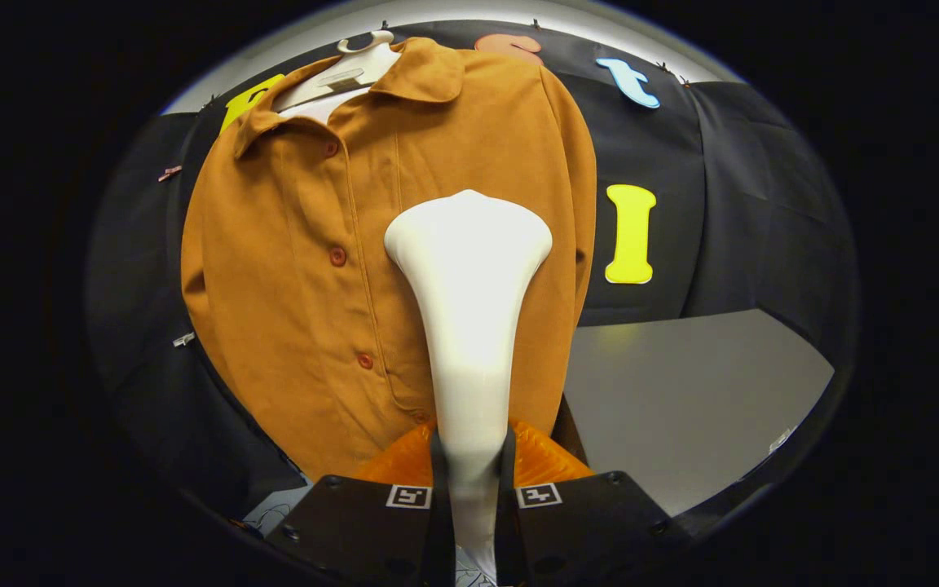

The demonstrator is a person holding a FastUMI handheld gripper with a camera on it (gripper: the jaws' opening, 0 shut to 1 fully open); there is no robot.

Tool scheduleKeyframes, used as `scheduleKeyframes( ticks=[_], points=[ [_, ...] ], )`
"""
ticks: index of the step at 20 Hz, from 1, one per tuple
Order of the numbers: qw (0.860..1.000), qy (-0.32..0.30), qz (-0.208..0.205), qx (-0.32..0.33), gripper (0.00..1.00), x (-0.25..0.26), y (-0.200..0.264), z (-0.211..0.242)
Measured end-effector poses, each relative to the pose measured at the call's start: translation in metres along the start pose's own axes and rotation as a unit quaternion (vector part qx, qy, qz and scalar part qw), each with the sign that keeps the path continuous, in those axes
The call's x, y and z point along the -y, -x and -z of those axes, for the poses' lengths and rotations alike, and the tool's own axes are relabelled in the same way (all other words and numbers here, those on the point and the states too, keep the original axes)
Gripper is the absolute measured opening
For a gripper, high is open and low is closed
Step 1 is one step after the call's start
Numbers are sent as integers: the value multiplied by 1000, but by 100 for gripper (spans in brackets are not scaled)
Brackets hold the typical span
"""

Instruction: Iron the clothes twice with a garment steamer, once on the left side and once on the right side.

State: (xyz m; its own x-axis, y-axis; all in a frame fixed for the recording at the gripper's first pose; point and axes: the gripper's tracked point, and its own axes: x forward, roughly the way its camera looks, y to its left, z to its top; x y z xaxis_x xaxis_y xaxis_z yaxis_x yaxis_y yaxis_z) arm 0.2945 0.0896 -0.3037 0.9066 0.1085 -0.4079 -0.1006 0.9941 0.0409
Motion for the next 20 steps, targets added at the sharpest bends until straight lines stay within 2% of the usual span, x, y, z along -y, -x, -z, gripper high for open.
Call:
scheduleKeyframes(
  ticks=[5, 14, 17, 20],
  points=[
    [1000, 8, 11, 3, 23, 0, -9, 28],
    [1000, 6, 24, 9, 23, -12, -17, 107],
    [999, 3, 35, 4, 23, -13, -16, 133],
    [998, -1, 58, 9, 23, -11, -13, 136]
  ],
)
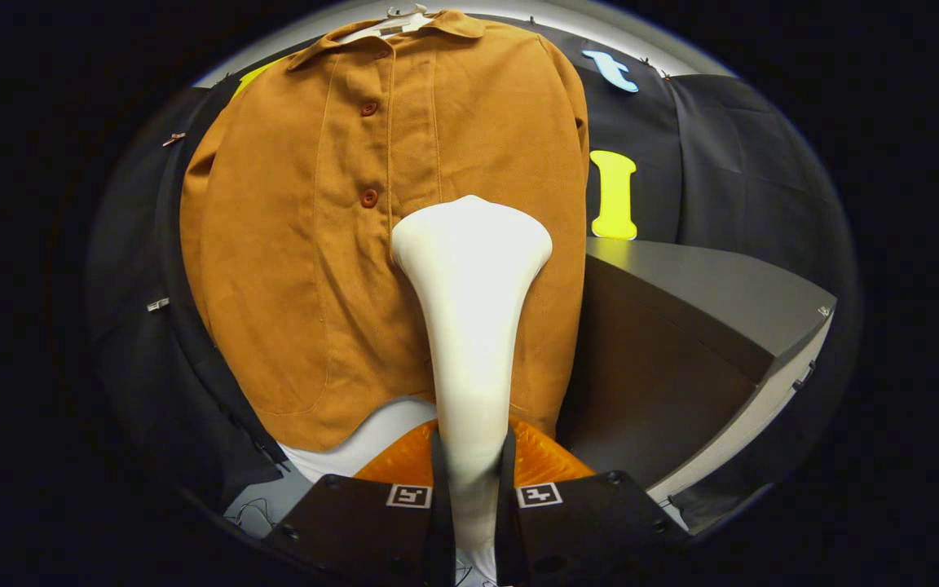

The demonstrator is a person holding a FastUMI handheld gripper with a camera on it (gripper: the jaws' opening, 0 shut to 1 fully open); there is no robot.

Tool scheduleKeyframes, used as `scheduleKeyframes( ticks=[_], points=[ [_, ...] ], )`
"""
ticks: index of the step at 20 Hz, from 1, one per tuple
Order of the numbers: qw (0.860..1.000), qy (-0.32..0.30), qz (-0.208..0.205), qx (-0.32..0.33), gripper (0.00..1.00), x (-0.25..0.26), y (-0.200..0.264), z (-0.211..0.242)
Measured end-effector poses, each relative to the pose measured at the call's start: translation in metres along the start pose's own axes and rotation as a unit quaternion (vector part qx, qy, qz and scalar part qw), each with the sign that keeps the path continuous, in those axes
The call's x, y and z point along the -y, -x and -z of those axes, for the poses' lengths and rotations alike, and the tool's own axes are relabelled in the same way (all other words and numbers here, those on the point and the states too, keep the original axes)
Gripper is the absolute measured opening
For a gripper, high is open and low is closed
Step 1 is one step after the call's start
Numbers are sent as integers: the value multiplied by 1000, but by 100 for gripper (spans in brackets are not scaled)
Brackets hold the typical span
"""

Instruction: Iron the clothes twice with a garment steamer, once on the left side and once on the right side.

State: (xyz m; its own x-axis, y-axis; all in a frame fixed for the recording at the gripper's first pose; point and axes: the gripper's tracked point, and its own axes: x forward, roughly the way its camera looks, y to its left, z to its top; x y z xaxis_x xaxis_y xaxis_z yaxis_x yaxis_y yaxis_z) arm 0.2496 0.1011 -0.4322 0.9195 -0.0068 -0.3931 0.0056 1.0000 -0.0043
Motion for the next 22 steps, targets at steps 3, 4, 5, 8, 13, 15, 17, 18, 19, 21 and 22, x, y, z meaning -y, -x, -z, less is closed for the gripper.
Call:
scheduleKeyframes(
  ticks=[3, 4, 5, 8, 13, 15, 17, 18, 19, 21, 22],
  points=[
    [1000, -10, 27, -6, 23, 6, 7, 5],
    [999, -4, 35, -10, 23, 7, 9, 9],
    [999, 0, 40, -15, 23, 9, 11, 13],
    [999, 12, 46, -23, 23, 11, 24, 24],
    [999, 20, 43, -16, 23, 13, 61, 14],
    [999, 22, 36, -3, 23, 12, 80, -3],
    [999, 24, 30, 16, 23, 12, 100, -28],
    [999, 26, 27, 23, 23, 11, 110, -40],
    [999, 27, 22, 31, 22, 10, 120, -54],
    [999, 29, 13, 42, 23, 6, 138, -80],
    [998, 30, 9, 47, 23, 3, 146, -93]
  ],
)
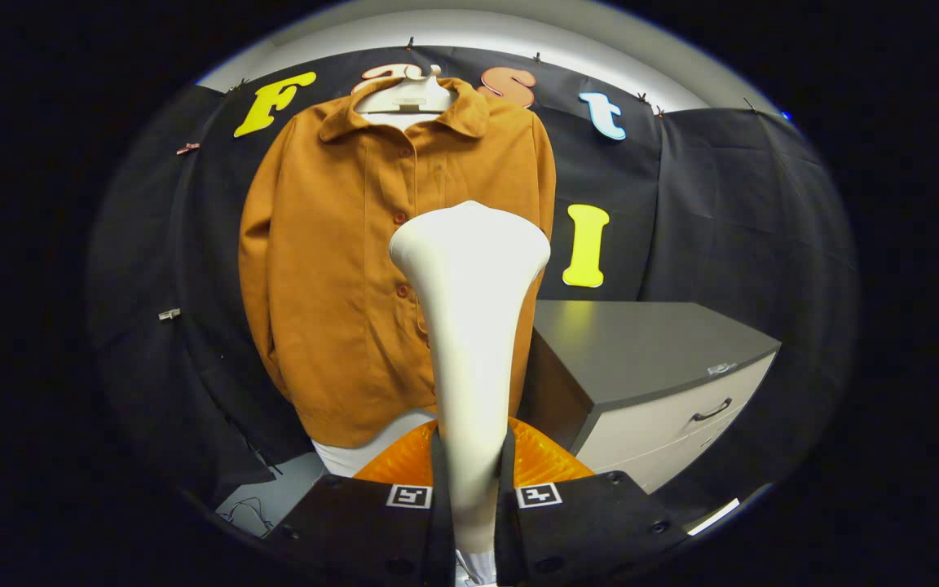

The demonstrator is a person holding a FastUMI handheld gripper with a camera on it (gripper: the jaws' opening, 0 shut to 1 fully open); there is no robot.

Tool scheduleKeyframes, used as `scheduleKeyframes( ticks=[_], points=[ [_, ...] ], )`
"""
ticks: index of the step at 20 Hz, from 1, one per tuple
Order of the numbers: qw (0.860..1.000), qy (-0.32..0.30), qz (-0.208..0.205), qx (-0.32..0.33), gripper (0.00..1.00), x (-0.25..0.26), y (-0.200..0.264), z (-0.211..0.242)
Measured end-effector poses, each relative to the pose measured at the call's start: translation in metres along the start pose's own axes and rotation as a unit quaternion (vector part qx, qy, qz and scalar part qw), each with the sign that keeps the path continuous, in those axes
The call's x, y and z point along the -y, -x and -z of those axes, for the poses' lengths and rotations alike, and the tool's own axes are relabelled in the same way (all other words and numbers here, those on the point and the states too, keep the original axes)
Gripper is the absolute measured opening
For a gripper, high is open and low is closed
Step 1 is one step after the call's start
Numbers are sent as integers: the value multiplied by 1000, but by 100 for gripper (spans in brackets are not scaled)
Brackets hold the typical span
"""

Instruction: Iron the clothes twice with a garment steamer, once on the left side and once on the right side.

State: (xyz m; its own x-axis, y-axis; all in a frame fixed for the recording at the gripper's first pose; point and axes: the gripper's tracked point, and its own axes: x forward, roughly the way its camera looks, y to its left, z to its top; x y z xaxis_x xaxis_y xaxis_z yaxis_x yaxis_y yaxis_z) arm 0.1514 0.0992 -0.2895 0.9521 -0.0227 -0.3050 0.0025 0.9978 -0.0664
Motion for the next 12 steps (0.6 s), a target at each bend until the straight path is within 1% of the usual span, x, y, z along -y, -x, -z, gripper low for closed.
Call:
scheduleKeyframes(
  ticks=[3, 5, 8, 12],
  points=[
    [1000, 3, -10, 23, 22, -11, 20, -40],
    [999, -1, -22, 30, 23, -25, 24, -60],
    [998, -3, -43, 43, 23, -56, 22, -85],
    [996, -3, -65, 56, 23, -97, 6, -107]
  ],
)
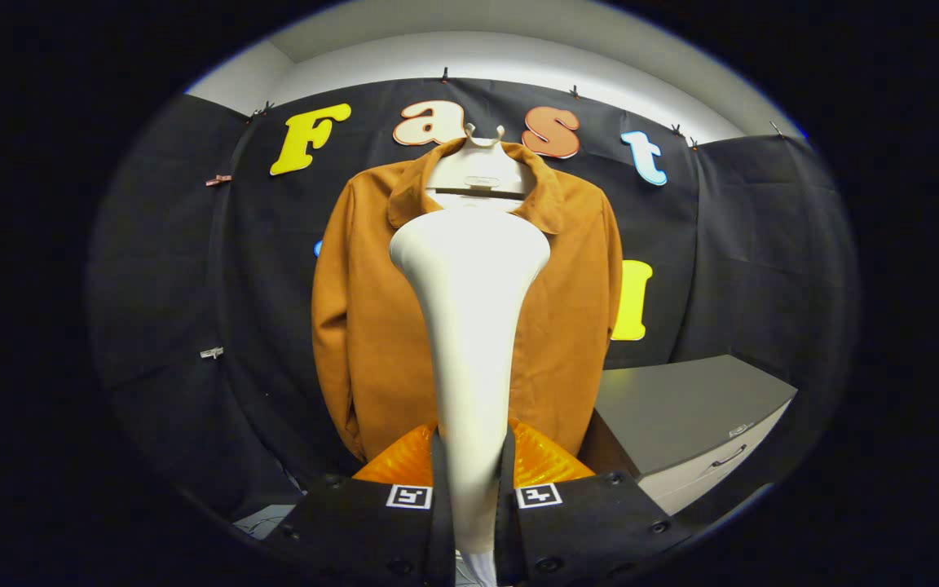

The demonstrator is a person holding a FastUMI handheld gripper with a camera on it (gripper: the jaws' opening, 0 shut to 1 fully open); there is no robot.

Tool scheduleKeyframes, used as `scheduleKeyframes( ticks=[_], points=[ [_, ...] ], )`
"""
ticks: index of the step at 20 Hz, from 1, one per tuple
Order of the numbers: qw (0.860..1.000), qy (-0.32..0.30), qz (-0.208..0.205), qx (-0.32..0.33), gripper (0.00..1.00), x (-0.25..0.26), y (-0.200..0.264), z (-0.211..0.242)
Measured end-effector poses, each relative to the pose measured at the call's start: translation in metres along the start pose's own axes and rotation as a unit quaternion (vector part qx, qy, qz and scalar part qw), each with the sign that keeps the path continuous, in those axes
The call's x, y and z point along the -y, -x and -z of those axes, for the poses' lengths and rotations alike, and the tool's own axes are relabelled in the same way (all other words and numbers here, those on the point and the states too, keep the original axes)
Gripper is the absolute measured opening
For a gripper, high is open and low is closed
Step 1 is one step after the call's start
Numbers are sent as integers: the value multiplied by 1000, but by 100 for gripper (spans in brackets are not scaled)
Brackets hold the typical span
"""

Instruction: Iron the clothes twice with a garment steamer, once on the left side and once on the right side.

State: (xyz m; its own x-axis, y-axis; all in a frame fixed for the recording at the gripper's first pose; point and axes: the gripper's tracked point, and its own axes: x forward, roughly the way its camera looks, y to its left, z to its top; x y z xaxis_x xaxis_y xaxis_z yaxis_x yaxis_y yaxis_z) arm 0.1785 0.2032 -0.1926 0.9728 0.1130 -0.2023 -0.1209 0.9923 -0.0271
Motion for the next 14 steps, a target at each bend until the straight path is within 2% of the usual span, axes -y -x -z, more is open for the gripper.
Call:
scheduleKeyframes(
  ticks=[7, 14],
  points=[
    [1000, 16, -10, -2, 22, -49, -62, 4],
    [1000, 29, 8, 3, 22, -58, -115, 10]
  ],
)
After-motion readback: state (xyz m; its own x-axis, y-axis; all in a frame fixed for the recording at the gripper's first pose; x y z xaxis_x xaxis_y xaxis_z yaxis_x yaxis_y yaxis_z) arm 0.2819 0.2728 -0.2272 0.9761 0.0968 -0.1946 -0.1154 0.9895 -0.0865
